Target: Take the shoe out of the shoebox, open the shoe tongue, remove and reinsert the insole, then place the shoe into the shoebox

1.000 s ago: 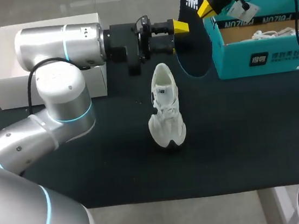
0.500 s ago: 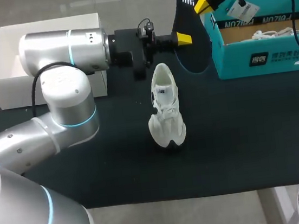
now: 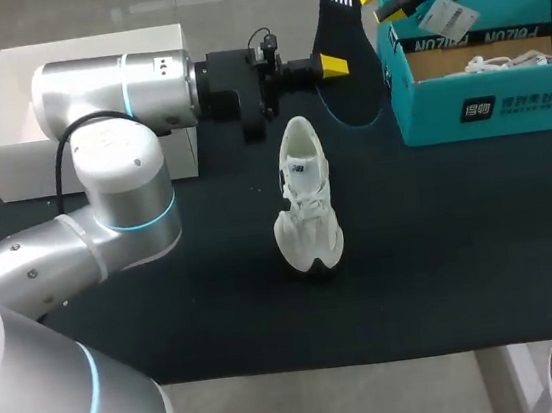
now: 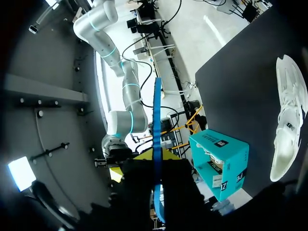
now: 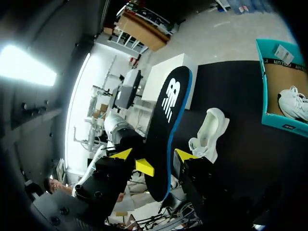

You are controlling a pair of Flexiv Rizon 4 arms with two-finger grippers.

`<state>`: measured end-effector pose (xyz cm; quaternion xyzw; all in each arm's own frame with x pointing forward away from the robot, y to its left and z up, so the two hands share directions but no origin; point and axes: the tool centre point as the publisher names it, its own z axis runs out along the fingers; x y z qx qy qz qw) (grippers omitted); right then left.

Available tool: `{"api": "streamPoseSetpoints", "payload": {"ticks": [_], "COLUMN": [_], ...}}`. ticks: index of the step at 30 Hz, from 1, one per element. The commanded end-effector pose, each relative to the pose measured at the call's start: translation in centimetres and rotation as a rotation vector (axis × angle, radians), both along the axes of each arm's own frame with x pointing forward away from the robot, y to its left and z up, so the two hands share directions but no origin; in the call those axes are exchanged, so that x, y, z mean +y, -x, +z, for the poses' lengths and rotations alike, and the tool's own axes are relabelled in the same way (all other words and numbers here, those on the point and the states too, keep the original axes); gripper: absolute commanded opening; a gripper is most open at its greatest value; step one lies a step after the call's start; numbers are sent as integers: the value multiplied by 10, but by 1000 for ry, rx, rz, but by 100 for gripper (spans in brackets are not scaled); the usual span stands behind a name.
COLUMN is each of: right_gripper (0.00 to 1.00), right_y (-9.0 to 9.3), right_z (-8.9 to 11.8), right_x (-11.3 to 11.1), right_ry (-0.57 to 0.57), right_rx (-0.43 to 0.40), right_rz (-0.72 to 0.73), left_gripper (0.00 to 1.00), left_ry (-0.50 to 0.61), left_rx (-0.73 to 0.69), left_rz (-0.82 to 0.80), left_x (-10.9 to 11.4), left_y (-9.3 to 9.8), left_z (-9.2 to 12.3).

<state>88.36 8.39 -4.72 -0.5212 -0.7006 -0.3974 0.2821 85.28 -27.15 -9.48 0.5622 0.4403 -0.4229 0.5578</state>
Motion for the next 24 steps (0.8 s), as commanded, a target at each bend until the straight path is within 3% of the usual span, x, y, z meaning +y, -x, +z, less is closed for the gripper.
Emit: {"api": "streamPoseSetpoints", "payload": {"ticks": [1, 6, 19, 24], "right_gripper": [100, 100, 100, 100], "right_y": [22, 36, 66, 70], "right_z": [3, 11, 35, 36], "right_x": [-9, -10, -7, -10], "right_ry": [-42, -105, -365, -325], "right_rx": [-92, -192, -276, -273], "right_rz": [-74, -113, -233, -286], "left_gripper": [0, 0, 0, 0], "left_ry": [10, 26, 47, 43], "left_rx": [3, 26, 72, 72], "left_rz": [3, 12, 26, 30], "left_x": [13, 23, 45, 48], "left_y": [1, -2, -11, -8], "left_z": [3, 8, 15, 16]}}
